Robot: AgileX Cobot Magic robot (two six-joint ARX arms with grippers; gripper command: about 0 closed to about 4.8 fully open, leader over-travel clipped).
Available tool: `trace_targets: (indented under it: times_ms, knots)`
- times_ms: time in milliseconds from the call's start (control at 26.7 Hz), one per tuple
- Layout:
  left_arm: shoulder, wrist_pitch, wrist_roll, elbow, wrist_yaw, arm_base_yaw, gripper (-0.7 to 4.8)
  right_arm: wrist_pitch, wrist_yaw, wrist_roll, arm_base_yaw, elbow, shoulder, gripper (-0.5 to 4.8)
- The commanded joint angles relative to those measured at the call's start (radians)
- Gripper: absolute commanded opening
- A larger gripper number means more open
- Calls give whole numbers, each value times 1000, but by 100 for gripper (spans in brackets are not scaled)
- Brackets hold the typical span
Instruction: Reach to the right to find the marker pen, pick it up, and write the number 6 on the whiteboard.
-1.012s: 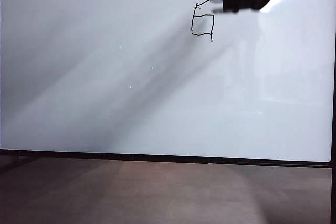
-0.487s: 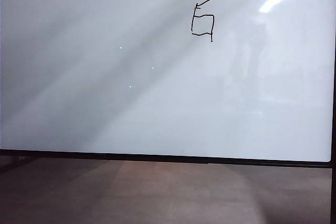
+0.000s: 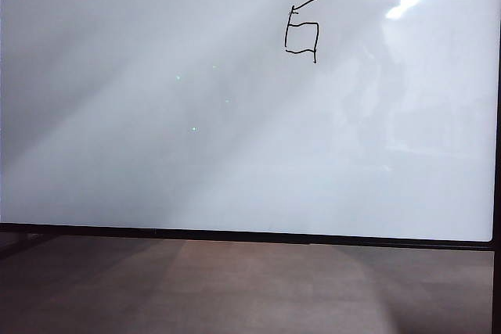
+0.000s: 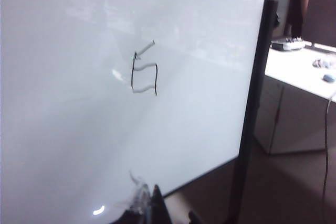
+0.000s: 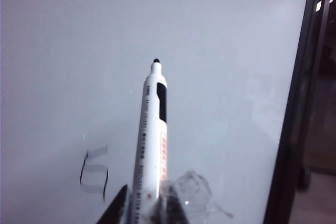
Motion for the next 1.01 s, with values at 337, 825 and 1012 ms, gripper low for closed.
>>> trace_targets:
  times_ms: [337,825,1012]
  knots:
    - [-207,130,7,-282,-2,-2,-7,-3,90,-2,1,-355,-303,0]
    - [-449,127,-3,-602,-29,-2,-7,-93,160,14,1,-592,-500,0]
    - [-509,129,-63,-686,-29,-2,-7,-93,161,42,0,-676,-500,0]
